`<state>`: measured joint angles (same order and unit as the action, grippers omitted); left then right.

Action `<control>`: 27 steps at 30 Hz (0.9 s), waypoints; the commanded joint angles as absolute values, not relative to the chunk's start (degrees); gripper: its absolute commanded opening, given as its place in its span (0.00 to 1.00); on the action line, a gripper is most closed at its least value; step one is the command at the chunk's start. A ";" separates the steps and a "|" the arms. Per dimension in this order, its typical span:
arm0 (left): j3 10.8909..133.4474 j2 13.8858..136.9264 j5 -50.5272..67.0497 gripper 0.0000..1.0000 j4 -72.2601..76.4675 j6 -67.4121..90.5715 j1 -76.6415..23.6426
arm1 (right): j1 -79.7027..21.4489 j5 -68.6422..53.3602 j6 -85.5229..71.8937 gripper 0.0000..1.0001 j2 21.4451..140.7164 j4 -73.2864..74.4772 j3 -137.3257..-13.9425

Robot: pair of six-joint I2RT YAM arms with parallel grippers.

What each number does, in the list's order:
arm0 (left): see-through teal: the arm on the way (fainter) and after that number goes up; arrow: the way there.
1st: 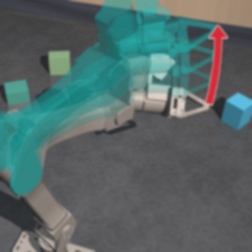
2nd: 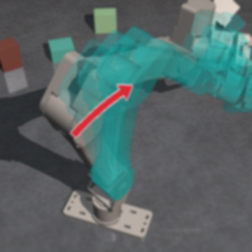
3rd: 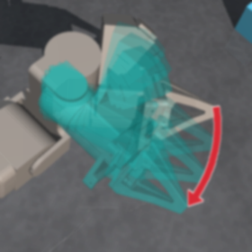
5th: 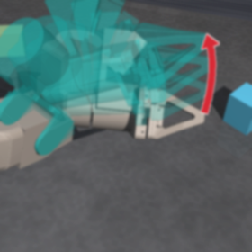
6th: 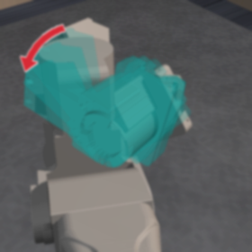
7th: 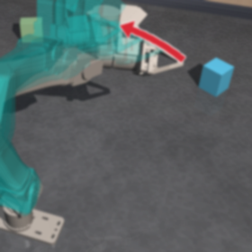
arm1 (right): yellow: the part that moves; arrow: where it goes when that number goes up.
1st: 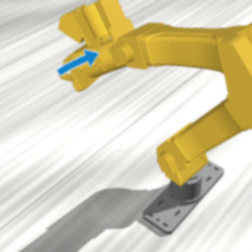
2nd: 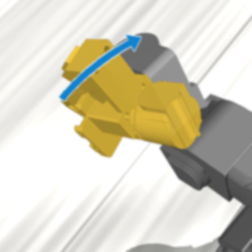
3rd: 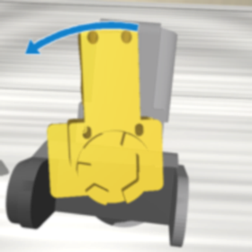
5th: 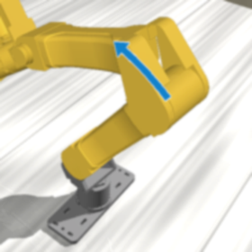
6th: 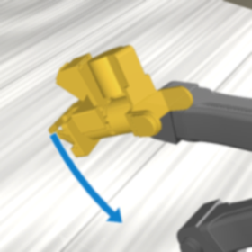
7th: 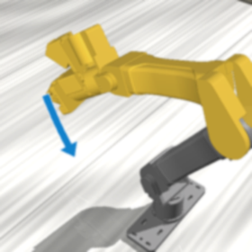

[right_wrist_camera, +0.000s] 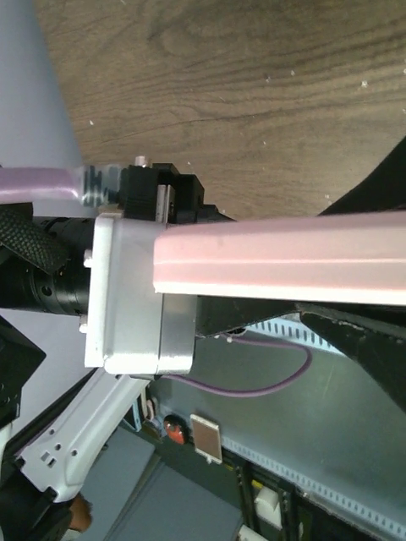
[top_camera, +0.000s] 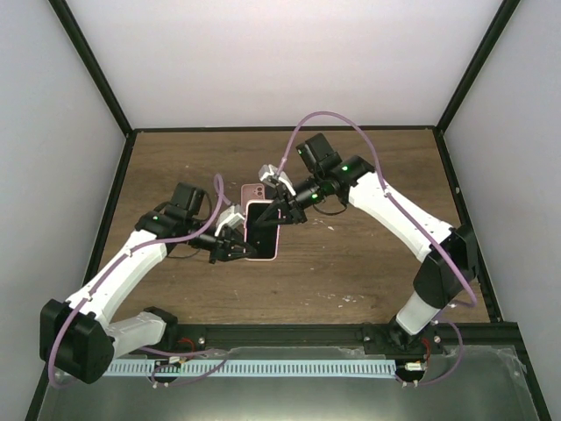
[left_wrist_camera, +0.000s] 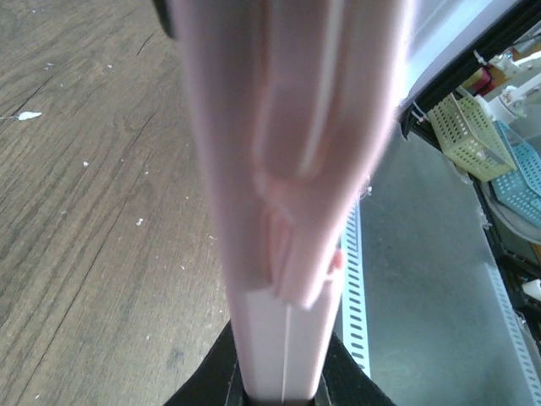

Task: Take the phone out of the phone case
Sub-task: Pick up the phone at the center of the board.

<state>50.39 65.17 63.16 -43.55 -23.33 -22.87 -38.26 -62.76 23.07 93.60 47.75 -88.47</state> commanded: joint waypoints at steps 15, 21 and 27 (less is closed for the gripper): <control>43.25 50.66 64.04 0.65 -26.57 -10.26 -13.18 | -29.51 -75.61 11.80 0.01 91.13 37.87 -92.44; 42.59 50.20 65.79 0.60 -22.97 -5.37 -12.35 | -28.13 -82.73 6.96 0.01 91.22 33.27 -90.57; 42.97 50.67 66.28 0.57 -16.49 3.07 -12.39 | -28.13 -83.40 5.85 0.01 90.20 31.83 -88.53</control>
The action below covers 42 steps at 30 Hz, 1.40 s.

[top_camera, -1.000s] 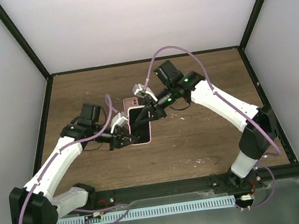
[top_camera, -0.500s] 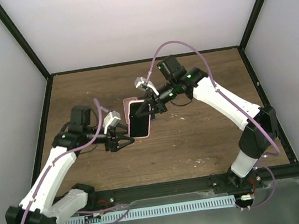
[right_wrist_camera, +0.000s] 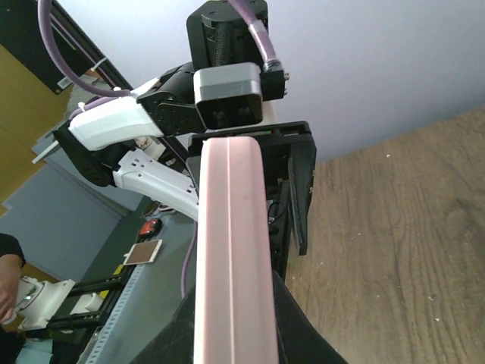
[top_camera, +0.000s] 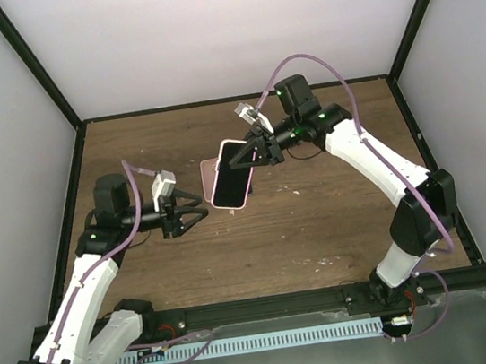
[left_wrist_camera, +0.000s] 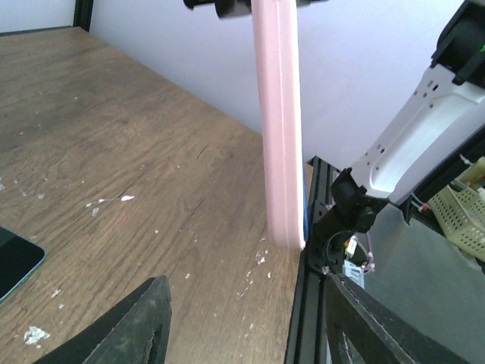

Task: Take the phone out of the phone case
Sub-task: Pick up the phone at the center of the board, then remove the phone case from the phone.

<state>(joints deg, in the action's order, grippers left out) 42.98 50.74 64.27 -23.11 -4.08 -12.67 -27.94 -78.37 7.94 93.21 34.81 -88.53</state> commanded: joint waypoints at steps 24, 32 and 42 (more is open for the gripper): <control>43.11 54.55 60.59 0.52 -13.89 5.68 -16.87 | -29.25 -86.90 4.02 0.01 87.53 29.03 -85.22; 42.34 56.79 60.98 0.42 -11.13 8.50 -13.84 | -29.53 -92.15 5.70 0.01 86.42 30.32 -84.25; 43.06 59.87 62.73 0.34 -9.98 7.59 -14.02 | -30.36 -94.89 5.85 0.01 85.39 30.70 -83.51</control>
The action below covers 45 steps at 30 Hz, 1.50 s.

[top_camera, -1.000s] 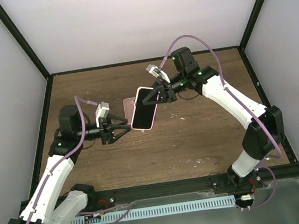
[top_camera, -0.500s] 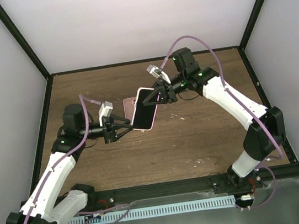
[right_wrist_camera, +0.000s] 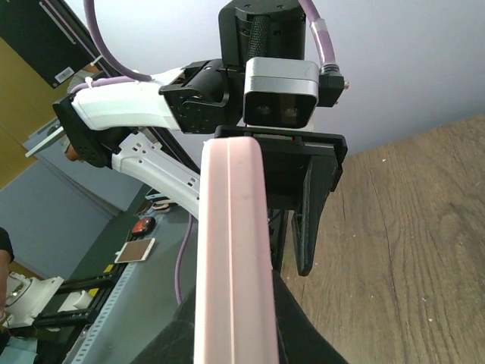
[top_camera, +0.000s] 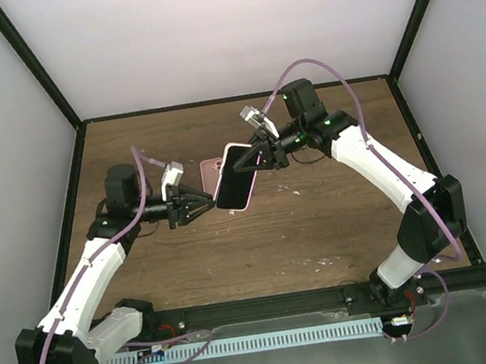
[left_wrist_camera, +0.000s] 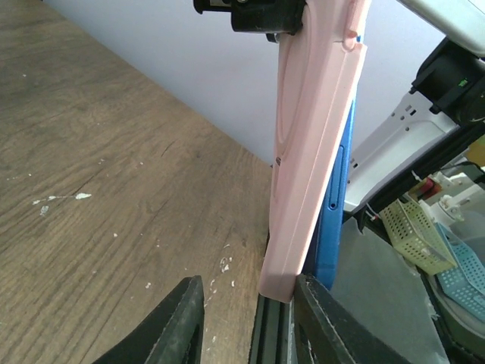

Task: Take the phone out of the phone case
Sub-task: Remove the phone case from the phone.

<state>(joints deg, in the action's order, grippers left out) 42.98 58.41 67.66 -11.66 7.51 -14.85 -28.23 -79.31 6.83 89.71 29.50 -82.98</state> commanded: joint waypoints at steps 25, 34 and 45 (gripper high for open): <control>50.97 62.95 59.49 0.13 -6.45 10.26 -21.09 | -40.11 -86.83 -2.26 0.01 93.91 19.16 -83.73; 46.44 60.87 68.67 0.00 4.02 25.10 -13.67 | -36.05 -80.70 2.84 0.21 96.21 25.82 -88.13; 39.36 60.98 69.63 0.00 21.55 42.55 -6.90 | -25.90 -65.60 1.99 0.72 95.84 25.80 -94.86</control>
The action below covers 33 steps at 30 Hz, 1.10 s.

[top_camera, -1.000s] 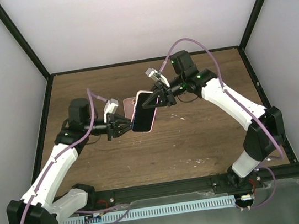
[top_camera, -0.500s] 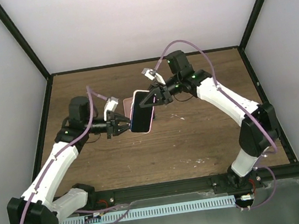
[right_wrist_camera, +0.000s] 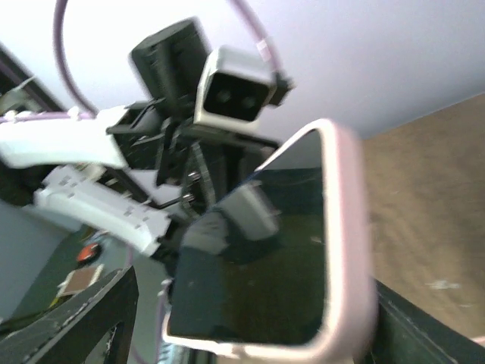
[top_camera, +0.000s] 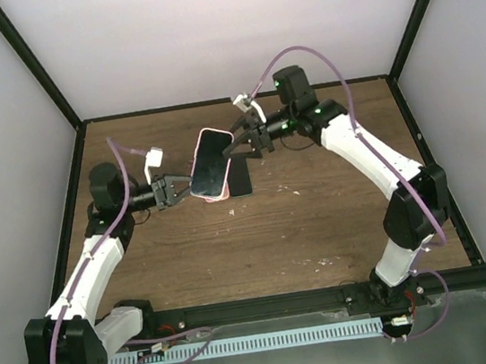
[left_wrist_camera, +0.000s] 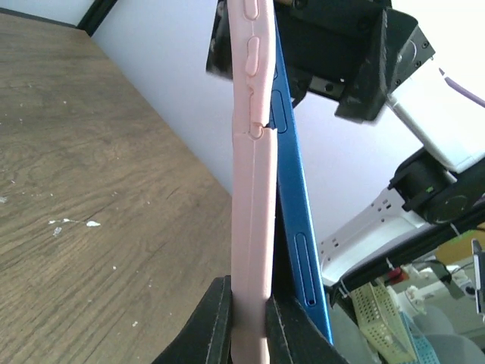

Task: Take the phone out of the phone case
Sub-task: Remove the phone case from the phone.

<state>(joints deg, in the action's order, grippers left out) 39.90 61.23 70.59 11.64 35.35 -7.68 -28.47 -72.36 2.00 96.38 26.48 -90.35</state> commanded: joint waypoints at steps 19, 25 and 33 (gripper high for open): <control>40.66 62.48 57.30 0.00 8.86 46.53 -2.46 | -36.19 -38.89 1.75 0.81 94.74 24.89 -100.26; 41.54 62.76 51.89 0.00 3.96 49.96 -2.46 | -41.65 -24.61 6.81 0.82 96.94 25.46 -99.00; 42.57 65.95 52.59 0.00 3.42 55.77 -2.46 | -50.92 -7.65 17.02 0.78 97.59 19.05 -93.22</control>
<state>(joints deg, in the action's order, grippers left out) 40.03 64.75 51.88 1.58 52.12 -2.61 -47.29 -18.26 10.52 97.03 22.81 -94.94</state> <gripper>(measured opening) 0.104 0.784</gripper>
